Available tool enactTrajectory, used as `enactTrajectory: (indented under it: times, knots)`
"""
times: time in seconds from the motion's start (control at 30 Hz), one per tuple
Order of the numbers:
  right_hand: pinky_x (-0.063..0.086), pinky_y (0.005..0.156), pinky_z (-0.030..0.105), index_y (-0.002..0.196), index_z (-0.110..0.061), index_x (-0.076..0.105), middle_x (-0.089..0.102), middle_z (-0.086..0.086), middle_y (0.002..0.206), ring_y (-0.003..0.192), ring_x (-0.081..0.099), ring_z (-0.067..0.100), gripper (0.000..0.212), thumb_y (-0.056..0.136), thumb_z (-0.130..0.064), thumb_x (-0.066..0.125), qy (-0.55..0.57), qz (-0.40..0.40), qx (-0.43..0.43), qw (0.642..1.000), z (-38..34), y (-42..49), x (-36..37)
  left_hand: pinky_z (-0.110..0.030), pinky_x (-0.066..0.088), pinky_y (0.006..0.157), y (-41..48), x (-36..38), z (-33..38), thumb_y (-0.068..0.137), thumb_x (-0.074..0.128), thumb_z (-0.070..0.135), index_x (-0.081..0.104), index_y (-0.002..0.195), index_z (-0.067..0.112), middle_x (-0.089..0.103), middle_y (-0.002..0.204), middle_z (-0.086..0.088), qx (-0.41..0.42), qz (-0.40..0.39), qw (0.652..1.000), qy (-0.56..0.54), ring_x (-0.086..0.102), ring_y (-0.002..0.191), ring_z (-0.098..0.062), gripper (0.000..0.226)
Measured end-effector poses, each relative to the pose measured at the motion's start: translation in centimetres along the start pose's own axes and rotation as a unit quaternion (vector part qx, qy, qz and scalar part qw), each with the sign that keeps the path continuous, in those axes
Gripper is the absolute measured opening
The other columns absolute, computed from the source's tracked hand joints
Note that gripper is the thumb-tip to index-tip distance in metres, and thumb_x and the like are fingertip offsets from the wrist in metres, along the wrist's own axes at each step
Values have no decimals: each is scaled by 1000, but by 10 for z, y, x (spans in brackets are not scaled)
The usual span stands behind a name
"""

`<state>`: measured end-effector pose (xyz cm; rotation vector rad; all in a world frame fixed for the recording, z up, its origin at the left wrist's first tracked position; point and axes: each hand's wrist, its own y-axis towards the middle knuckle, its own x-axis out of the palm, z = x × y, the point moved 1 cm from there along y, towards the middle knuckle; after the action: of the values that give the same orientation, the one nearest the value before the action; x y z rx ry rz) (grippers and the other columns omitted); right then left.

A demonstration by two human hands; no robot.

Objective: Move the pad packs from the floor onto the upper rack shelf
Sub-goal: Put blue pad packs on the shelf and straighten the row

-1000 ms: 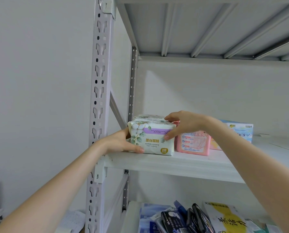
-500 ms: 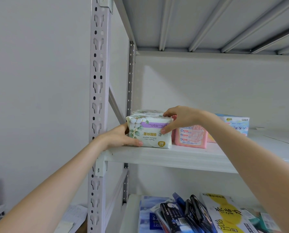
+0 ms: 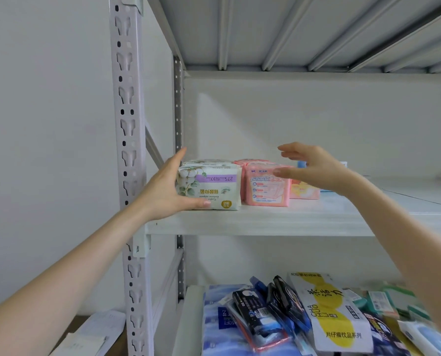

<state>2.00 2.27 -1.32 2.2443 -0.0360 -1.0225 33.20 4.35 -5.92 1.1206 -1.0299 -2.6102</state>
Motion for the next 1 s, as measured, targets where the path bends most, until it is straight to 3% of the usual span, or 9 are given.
enactTrajectory:
  times: [0.1, 0.2, 0.37, 0.6, 0.73, 0.8, 0.87, 0.93, 1.0]
  knots:
    - [39, 102, 29, 134, -29, 48, 55, -8, 132, 124, 49, 6, 73, 70, -49, 77, 31, 15, 29, 999, 19, -14, -10, -27, 25, 115, 5, 1, 21, 53, 87, 55, 9, 154, 33, 27, 156, 12, 22, -28, 999, 18, 34, 136, -5, 130]
    - [40, 103, 32, 134, -31, 49, 56, -9, 131, 124, 50, 6, 88, 56, -61, 75, 41, 23, 51, 998, 37, -22, -17, -28, 22, 116, 15, 11, 43, 61, 86, 48, 11, 154, 28, 21, 159, 8, 48, -53, 994, 80, 25, 144, -12, 121]
    - [40, 105, 33, 136, -28, 49, 56, -8, 132, 126, 48, 5, 75, 69, -46, 80, 41, 16, 56, 997, 63, -15, -23, -30, 20, 117, 45, 34, 73, 66, 80, 54, 14, 154, 26, 18, 160, 8, 61, -99, 982, 151, 18, 146, -14, 114]
    - [40, 101, 26, 139, -29, 44, 52, -10, 137, 127, 46, 3, 78, 71, -46, 79, 14, -26, 53, 998, 90, 18, -16, -32, 21, 116, 100, 54, 85, 68, 79, 56, 14, 154, 27, 16, 161, 6, 7, -170, 959, 226, 19, 147, -15, 112]
    - [34, 107, 28, 144, -26, 40, 47, -14, 141, 131, 43, 7, 86, 71, -51, 78, -11, -52, 42, 998, 97, 37, -6, -33, 24, 117, 122, 61, 79, 65, 78, 61, 14, 154, 30, 18, 160, 12, -45, -222, 944, 242, 23, 145, -13, 114]
    - [37, 99, 19, 131, -31, 48, 52, -26, 127, 120, 49, 0, 66, 74, -47, 77, -13, -71, 33, 997, 99, 43, -2, -31, 25, 115, 129, 65, 78, 66, 78, 60, 17, 153, 28, 23, 158, 13, -66, -242, 936, 245, 27, 143, -12, 111]
    - [41, 83, 7, 114, -42, 47, 50, -38, 104, 96, 51, -17, 46, 79, -37, 76, -2, -94, 21, 995, 99, 46, 2, -26, 29, 109, 134, 70, 79, 70, 78, 55, 24, 151, 28, 34, 153, 12, -79, -258, 932, 240, 35, 139, -12, 102]
    - [45, 90, 10, 119, -41, 50, 55, -36, 105, 96, 52, -21, 49, 79, -34, 77, 16, -104, 13, 994, 102, 49, 7, -22, 29, 103, 141, 73, 80, 74, 76, 52, 31, 149, 29, 40, 148, 12, -86, -274, 927, 240, 38, 136, -12, 90]
    - [44, 99, 19, 130, -33, 53, 59, -31, 112, 106, 54, -14, 60, 75, -39, 78, 31, -107, 8, 994, 104, 53, 10, -23, 28, 103, 147, 75, 81, 77, 73, 52, 32, 149, 28, 39, 148, 10, -94, -289, 919, 251, 36, 138, -14, 87]
